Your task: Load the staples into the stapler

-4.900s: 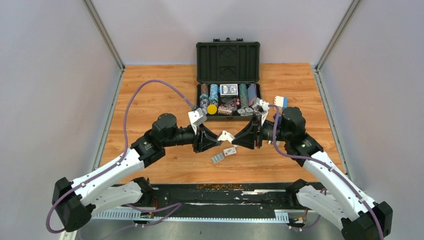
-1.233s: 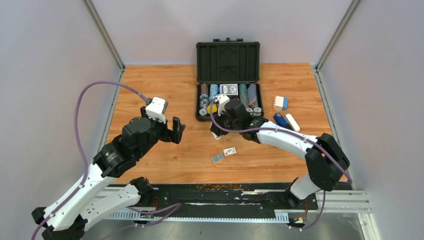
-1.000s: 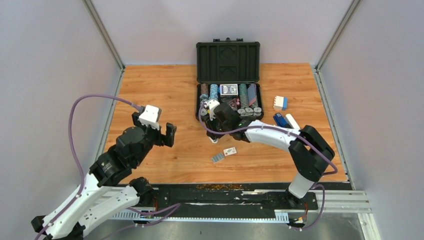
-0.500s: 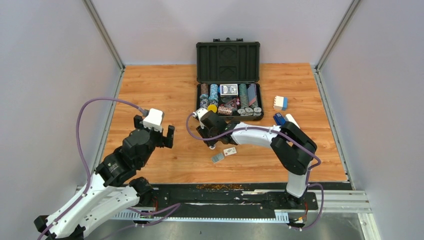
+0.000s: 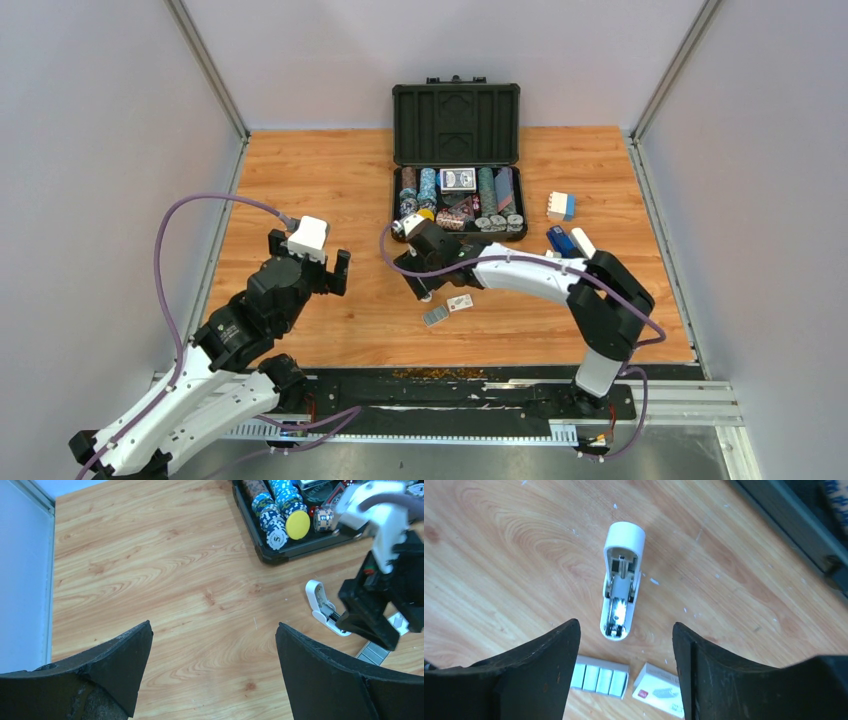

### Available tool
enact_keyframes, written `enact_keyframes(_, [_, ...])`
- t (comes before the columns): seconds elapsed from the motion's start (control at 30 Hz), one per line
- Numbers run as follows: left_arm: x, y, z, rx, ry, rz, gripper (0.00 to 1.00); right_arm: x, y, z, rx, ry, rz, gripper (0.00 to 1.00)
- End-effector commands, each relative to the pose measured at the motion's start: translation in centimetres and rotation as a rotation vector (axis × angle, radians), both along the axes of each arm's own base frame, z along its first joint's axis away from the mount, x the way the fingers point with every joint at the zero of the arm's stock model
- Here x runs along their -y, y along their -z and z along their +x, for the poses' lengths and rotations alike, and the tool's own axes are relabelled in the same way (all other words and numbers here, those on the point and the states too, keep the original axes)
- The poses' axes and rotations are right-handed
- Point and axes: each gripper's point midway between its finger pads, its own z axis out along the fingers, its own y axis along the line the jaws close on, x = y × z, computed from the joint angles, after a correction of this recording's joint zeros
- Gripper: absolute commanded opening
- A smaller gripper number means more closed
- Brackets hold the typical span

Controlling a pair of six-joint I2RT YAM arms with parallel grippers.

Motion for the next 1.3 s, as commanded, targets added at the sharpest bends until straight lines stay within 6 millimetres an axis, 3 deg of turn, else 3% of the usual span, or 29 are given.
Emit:
enact_keyframes(0.0, [-0.1,-0.6,0.3,0.025,-0.008,-0.005,1.0,0.9,-6.0,0.3,0.077,0.063,0.06,0.7])
enact_keyframes(0.13, [0.0,-0.5,0.3,0.023,-0.005,-0.005,1.0,4.4,-8.1,0.1,0.091,0.15,0.06,0.72])
enact_keyframes(0.3, [0.0,-0.5,0.3,0.02,-0.003,-0.004,1.0,10.8,-8.7,0.5,0.044,0.358,0.082,0.74])
enact_keyframes(0.53, [0.2,-0.4,0.5,0.013,0.004,-0.007,1.0,20.2,-7.3,0.8,-0.005,0.696,0.135,0.77])
enact_keyframes(0.73, [0.3,-0.3,0.6,0.008,0.006,-0.008,1.0,25.9,-4.5,1.2,-0.037,0.875,0.082,0.78])
enact_keyframes(0.97, [0.4,-0.2,0.6,0.005,0.011,-0.008,1.0,29.5,-2.0,1.4,-0.087,0.979,0.069,0.67])
enact_keyframes(1.27, [0.6,0.0,0.5,-0.004,0.022,-0.011,1.0,30.6,0.2,2.7,-0.143,0.987,0.079,0.45])
